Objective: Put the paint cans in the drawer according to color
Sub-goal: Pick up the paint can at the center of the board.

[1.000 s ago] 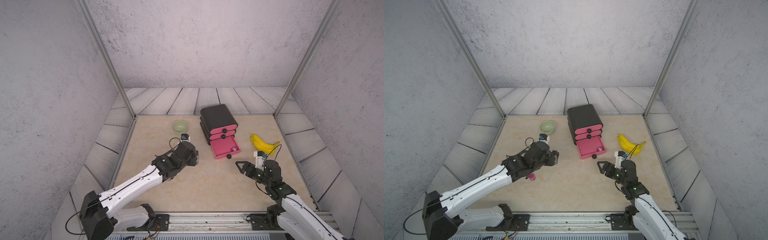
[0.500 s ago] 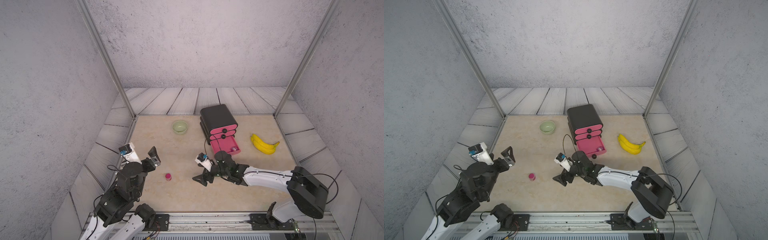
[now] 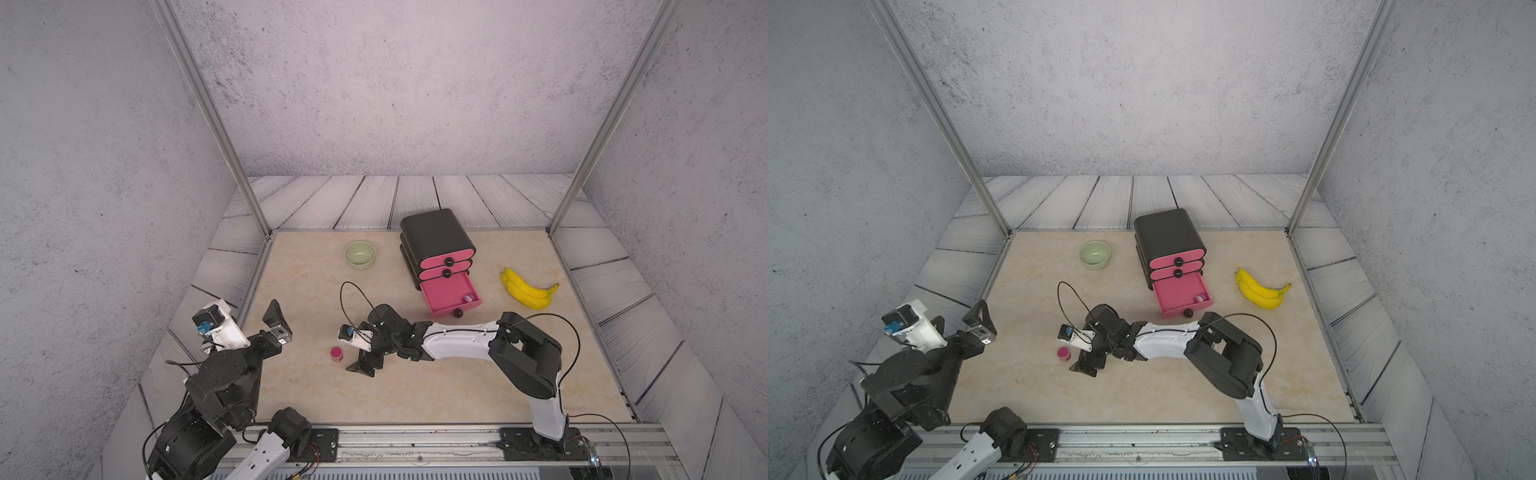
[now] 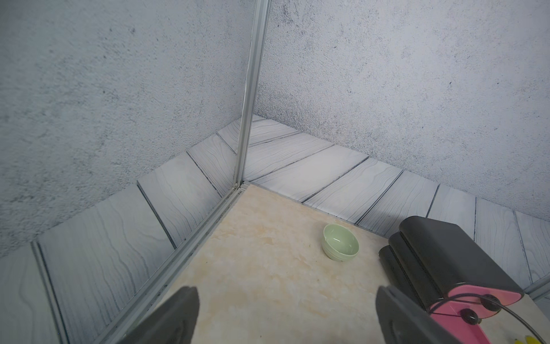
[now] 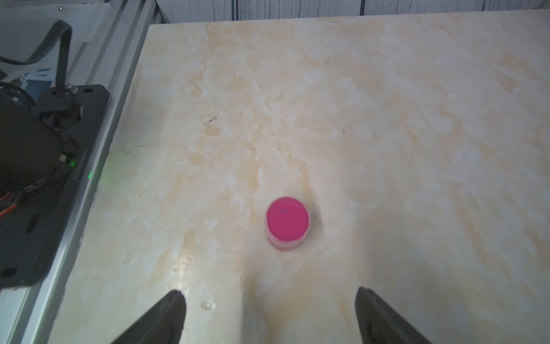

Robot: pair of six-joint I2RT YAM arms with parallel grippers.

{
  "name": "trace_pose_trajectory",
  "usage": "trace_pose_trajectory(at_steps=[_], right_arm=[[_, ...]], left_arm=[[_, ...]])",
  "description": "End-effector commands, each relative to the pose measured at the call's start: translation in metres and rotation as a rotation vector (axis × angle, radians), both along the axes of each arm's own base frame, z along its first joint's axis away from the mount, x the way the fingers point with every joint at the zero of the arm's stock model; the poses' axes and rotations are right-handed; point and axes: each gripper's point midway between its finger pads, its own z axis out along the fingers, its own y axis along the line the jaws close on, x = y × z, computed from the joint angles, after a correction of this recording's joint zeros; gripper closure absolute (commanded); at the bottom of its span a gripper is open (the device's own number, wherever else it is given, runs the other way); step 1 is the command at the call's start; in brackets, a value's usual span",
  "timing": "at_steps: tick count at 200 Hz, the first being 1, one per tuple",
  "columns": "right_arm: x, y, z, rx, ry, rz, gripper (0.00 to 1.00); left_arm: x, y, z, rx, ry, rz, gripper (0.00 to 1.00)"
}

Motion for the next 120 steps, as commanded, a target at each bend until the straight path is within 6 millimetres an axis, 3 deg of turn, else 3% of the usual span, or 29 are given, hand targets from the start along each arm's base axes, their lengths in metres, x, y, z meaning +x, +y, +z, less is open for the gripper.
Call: trace_pose_trajectory(at_steps=[1, 17, 57, 120], right_arm=[[0.0, 0.012, -0.023, -0.06, 0.005, 0.004, 0.08], [0.004, 0.021, -0.029, -0.07, 0.006, -0.009, 0.1], [0.012, 0.034, -0.043, -0.115, 0.013, -0.041, 0.28], [-0.003, 0.048, -0.053, -0.123, 0.057, 0.003, 0.47]], left_arm=[[-0.004, 0.006, -0.002, 0.037, 0.009, 0.015, 0.01], [-0.004, 0.005, -0.001, 0.04, 0.007, 0.007, 0.01], [-0.004, 0.001, -0.001, 0.044, 0.017, -0.016, 0.01], [-0.004, -0.002, 0.002, 0.05, 0.019, -0.037, 0.01]])
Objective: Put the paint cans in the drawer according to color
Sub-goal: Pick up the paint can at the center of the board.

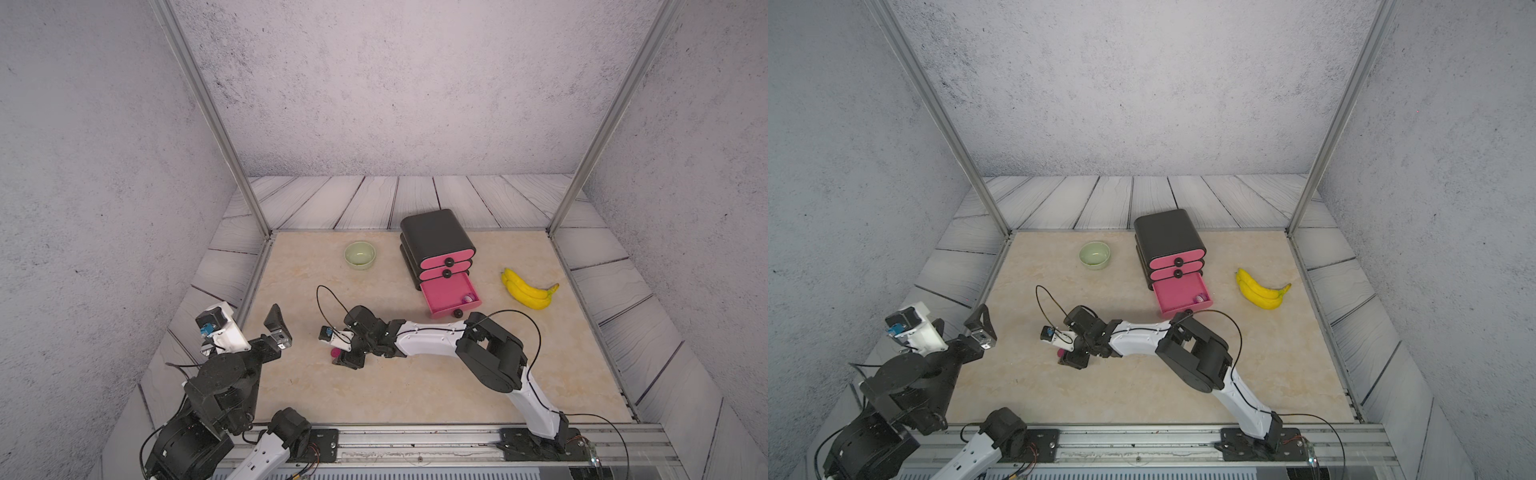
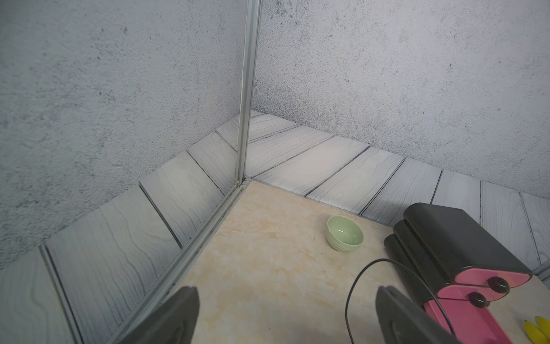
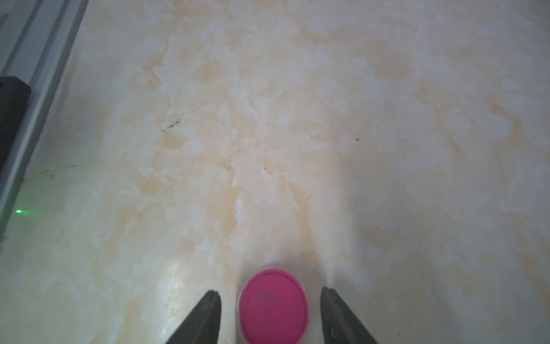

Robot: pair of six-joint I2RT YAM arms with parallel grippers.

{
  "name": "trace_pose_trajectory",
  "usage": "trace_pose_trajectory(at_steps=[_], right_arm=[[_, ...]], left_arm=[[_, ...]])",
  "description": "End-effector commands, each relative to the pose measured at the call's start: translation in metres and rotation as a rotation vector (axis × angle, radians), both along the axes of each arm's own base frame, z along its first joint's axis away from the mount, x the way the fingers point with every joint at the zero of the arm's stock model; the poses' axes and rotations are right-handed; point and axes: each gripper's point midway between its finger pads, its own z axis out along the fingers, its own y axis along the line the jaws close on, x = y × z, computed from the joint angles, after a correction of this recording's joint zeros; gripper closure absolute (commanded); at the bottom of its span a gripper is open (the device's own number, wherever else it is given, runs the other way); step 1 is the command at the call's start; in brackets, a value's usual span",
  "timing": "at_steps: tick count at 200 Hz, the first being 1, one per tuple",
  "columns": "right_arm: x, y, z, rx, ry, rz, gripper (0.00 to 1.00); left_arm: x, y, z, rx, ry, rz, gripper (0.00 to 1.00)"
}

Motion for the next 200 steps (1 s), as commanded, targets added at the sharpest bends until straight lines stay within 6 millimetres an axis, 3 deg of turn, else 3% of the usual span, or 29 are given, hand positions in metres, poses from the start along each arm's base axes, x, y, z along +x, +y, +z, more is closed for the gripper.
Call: trace_pose_trajectory(at_steps=[1, 44, 66, 106, 122, 143, 163, 200], right_arm=[[-0.013, 0.003, -0.019, -0.044, 0.04, 0.02, 0.47], [-0.013, 0.003, -0.014, -0.04, 0.028, 0.014, 0.59], [-0.006, -0.004, 0.001, -0.014, -0.005, -0.041, 0.68], [0.007, -0.042, 0.048, 0.064, -0.072, -0.204, 0.68], [0.016, -0.072, 0.067, 0.106, -0.093, -0.309, 0.68], [0.034, -0.128, 0.083, 0.131, -0.116, -0.466, 0.69], [0.05, -0.197, 0.092, 0.134, -0.149, -0.638, 0.68], [0.084, -0.319, 0.089, 0.13, -0.146, -0.971, 0.68]], left_arm=[[-0.002, 0.0, 0.008, 0.006, -0.01, -0.009, 0.01], [-0.003, 0.0, 0.01, 0.006, -0.015, -0.016, 0.01], [-0.002, -0.001, 0.01, 0.003, -0.017, -0.021, 0.01], [0.004, -0.01, 0.009, -0.01, -0.02, -0.049, 0.01], [0.01, -0.017, 0.004, -0.025, -0.012, -0.066, 0.01], [0.02, -0.031, -0.005, -0.058, 0.006, -0.103, 0.01], [0.032, -0.048, -0.017, -0.086, 0.036, -0.145, 0.01], [0.052, -0.077, -0.034, -0.132, 0.092, -0.219, 0.01]])
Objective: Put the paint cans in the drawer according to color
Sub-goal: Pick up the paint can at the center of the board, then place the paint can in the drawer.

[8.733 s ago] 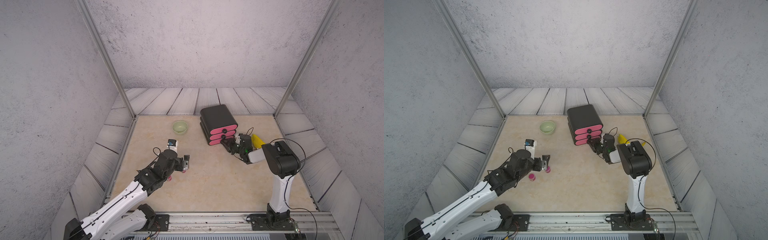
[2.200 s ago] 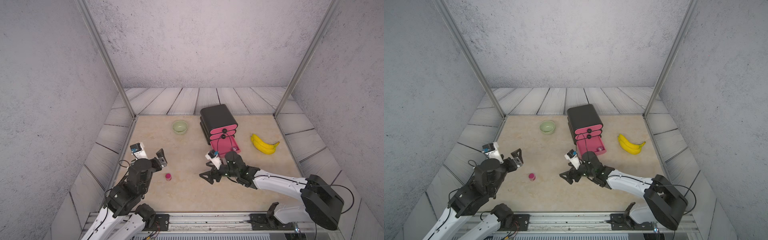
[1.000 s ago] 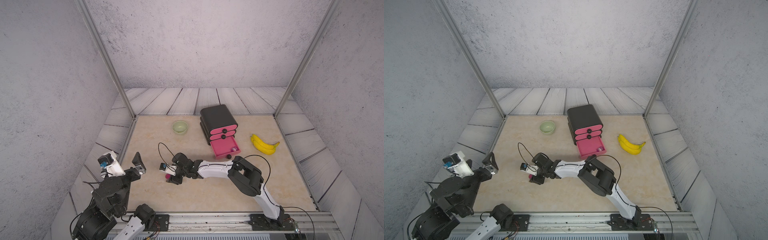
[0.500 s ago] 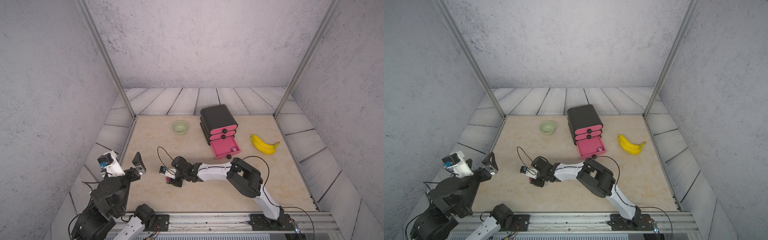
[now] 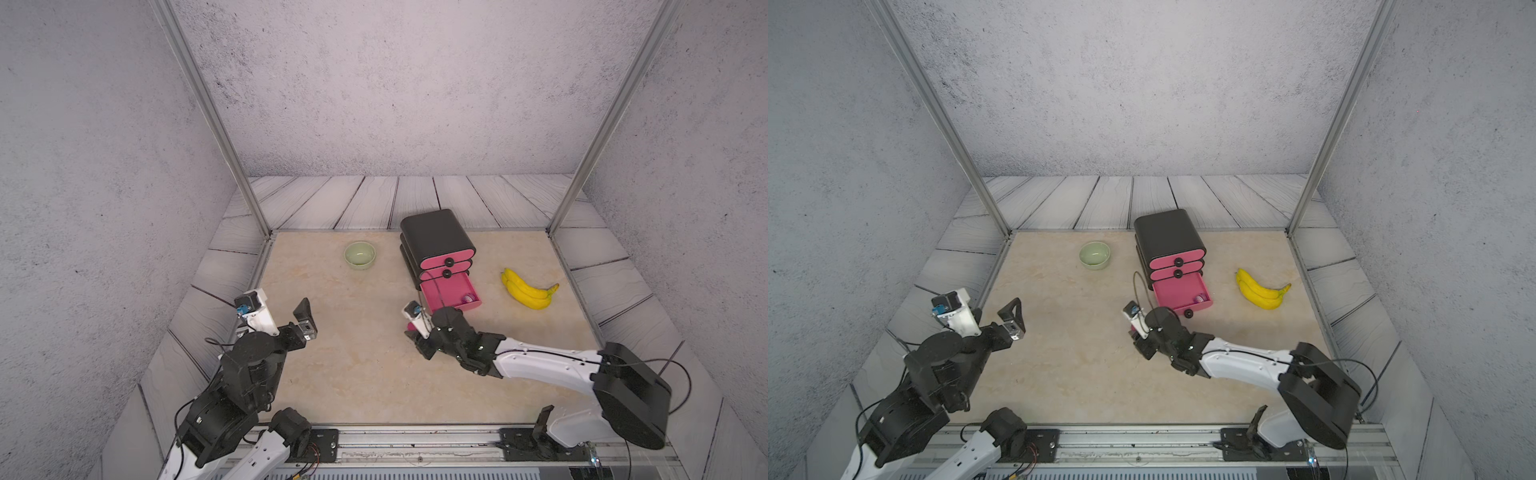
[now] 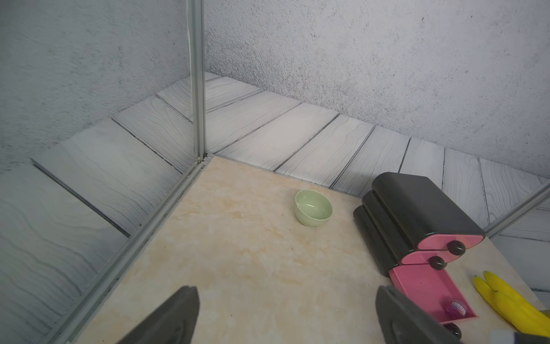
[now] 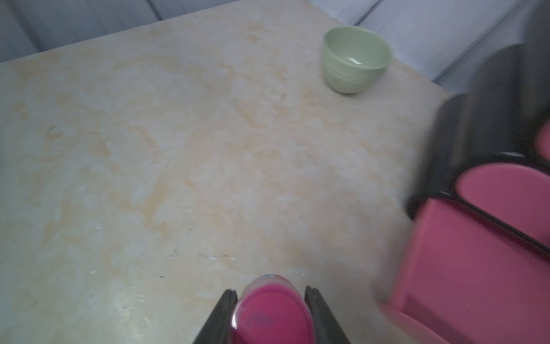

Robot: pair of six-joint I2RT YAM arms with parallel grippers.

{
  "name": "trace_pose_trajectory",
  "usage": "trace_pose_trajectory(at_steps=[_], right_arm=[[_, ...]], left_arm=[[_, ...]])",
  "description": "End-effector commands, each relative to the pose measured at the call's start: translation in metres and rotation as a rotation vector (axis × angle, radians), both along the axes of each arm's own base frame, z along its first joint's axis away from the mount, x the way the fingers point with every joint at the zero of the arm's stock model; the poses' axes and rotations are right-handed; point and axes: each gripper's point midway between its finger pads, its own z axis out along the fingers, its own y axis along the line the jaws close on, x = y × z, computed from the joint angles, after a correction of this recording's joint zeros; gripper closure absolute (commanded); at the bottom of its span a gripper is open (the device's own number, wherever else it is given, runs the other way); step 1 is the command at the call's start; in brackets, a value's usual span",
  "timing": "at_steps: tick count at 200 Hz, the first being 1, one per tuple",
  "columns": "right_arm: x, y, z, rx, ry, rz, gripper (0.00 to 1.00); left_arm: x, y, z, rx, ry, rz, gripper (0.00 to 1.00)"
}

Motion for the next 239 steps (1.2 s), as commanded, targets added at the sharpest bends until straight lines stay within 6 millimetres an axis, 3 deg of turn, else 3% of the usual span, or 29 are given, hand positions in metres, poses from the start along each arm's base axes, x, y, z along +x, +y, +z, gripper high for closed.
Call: trace_pose_trajectory(at_steps=[1, 20, 39, 98, 132, 146, 168, 196, 220, 239], right_arm=[[0.022, -0.066, -0.002, 0.011, -0.002, -0.241, 0.68], [0.043, -0.1, -0.002, 0.015, -0.007, -0.346, 0.68], [0.067, -0.111, -0.005, 0.035, 0.024, -0.405, 0.69], [0.121, -0.085, -0.03, 0.07, 0.112, -0.437, 0.67], [0.134, -0.076, -0.052, 0.064, 0.168, -0.453, 0.64], [0.137, -0.073, -0.058, 0.06, 0.187, -0.46, 0.56], [0.137, -0.07, -0.056, 0.07, 0.197, -0.45, 0.44], [0.126, -0.076, -0.022, 0.108, 0.149, -0.436, 0.43], [0.095, -0.097, 0.019, 0.196, 0.087, -0.457, 0.42], [0.061, -0.123, 0.03, 0.297, 0.105, -0.525, 0.35]], left_arm=[[0.012, -0.022, -0.001, -0.08, 0.002, -0.061, 0.01], [0.02, -0.033, -0.01, -0.093, 0.028, -0.088, 0.01], [0.026, -0.042, -0.021, -0.11, 0.058, -0.107, 0.01], [0.023, -0.05, -0.057, -0.144, 0.168, -0.122, 0.01], [0.015, -0.041, -0.059, -0.145, 0.163, -0.101, 0.01], [0.014, -0.038, -0.057, -0.142, 0.153, -0.095, 0.01], [0.013, -0.037, -0.055, -0.134, 0.149, -0.094, 0.01], [0.017, -0.041, -0.055, -0.13, 0.153, -0.105, 0.01], [0.021, -0.048, -0.057, -0.132, 0.156, -0.125, 0.01], [0.026, -0.056, -0.065, -0.137, 0.168, -0.145, 0.01]])
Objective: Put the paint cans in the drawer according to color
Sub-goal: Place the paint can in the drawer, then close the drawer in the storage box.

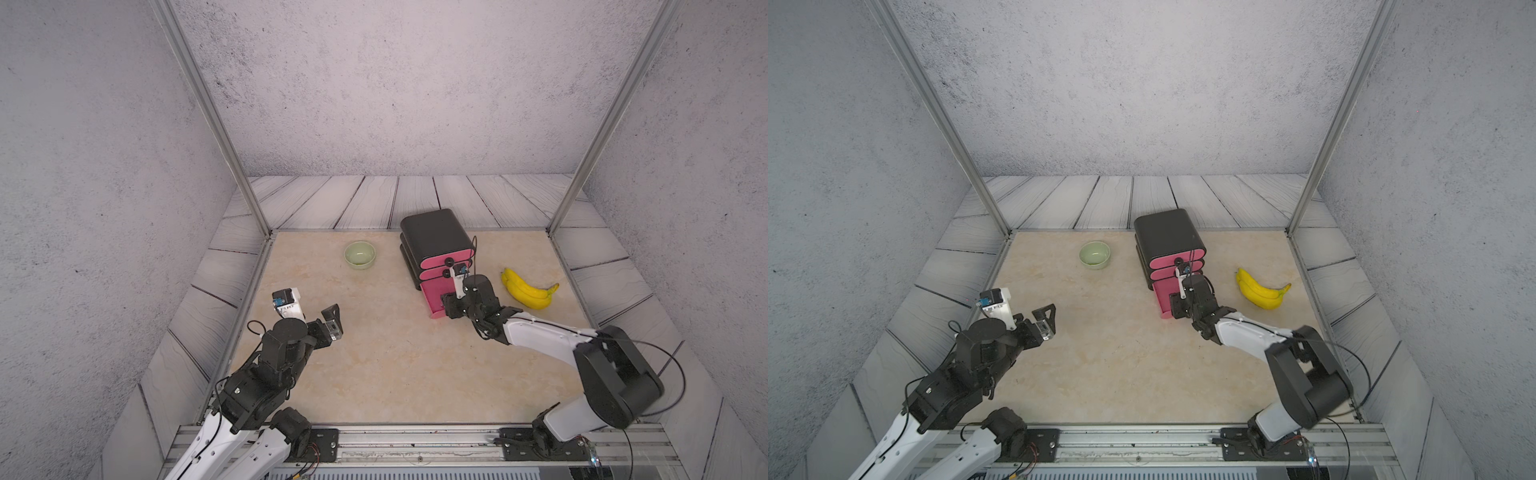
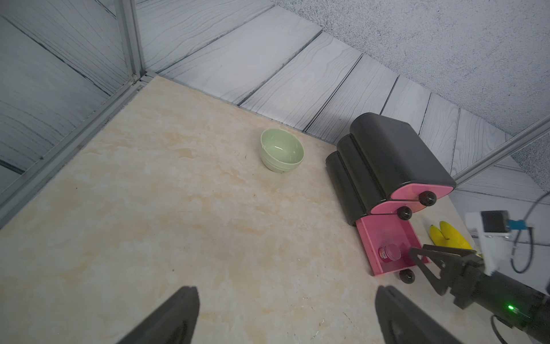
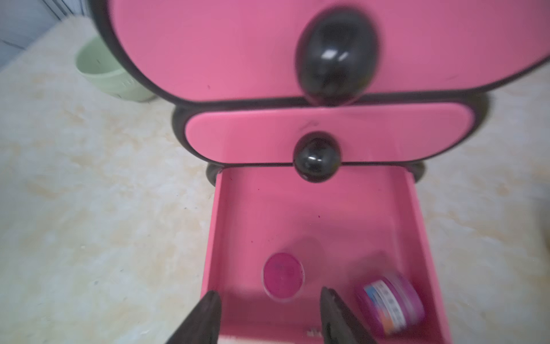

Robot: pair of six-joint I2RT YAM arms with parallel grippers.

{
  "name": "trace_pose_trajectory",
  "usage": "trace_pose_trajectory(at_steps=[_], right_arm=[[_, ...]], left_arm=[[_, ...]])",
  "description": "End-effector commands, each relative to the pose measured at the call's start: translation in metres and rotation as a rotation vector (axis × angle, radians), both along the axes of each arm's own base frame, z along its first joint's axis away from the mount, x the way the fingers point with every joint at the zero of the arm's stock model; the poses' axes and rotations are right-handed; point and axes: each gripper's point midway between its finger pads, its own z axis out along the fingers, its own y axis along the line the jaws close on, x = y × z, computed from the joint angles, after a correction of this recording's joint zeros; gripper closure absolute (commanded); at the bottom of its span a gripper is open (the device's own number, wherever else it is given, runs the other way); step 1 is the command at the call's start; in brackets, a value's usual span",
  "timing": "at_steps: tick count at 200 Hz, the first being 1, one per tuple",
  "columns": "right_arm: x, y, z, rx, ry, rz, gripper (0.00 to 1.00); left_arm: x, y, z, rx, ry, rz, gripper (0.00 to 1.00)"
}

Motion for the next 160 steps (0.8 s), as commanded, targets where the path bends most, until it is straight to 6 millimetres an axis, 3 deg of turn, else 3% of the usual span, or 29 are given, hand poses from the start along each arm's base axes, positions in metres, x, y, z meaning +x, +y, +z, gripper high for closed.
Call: trace_pose_trajectory(at_steps=[1, 34, 57, 95, 160], right_arm=[[-0.034, -0.03, 0.034, 0.136, -0.041, -0.093, 0.35], [-0.089, -0.051, 0.008, 0.385, 0.169, -0.122, 0.33], [-0.105, -0.047, -0.017, 0.534, 0.352, -0.105, 0.34], [-0.094, -0.03, -0.042, 0.581, 0.509, -0.036, 0.41], [-0.051, -0.024, -0.079, 0.532, 0.638, -0.031, 0.48]], left_arm=[[0.007, -0.008, -0.005, -0.004, -0.004, -0.024, 0.01], [0.018, -0.026, -0.02, -0.034, 0.033, -0.061, 0.01], [0.026, -0.04, -0.027, -0.056, 0.061, -0.092, 0.01], [0.03, -0.053, -0.037, -0.084, 0.109, -0.123, 0.01], [0.021, -0.042, -0.037, -0.074, 0.118, -0.1, 0.01]])
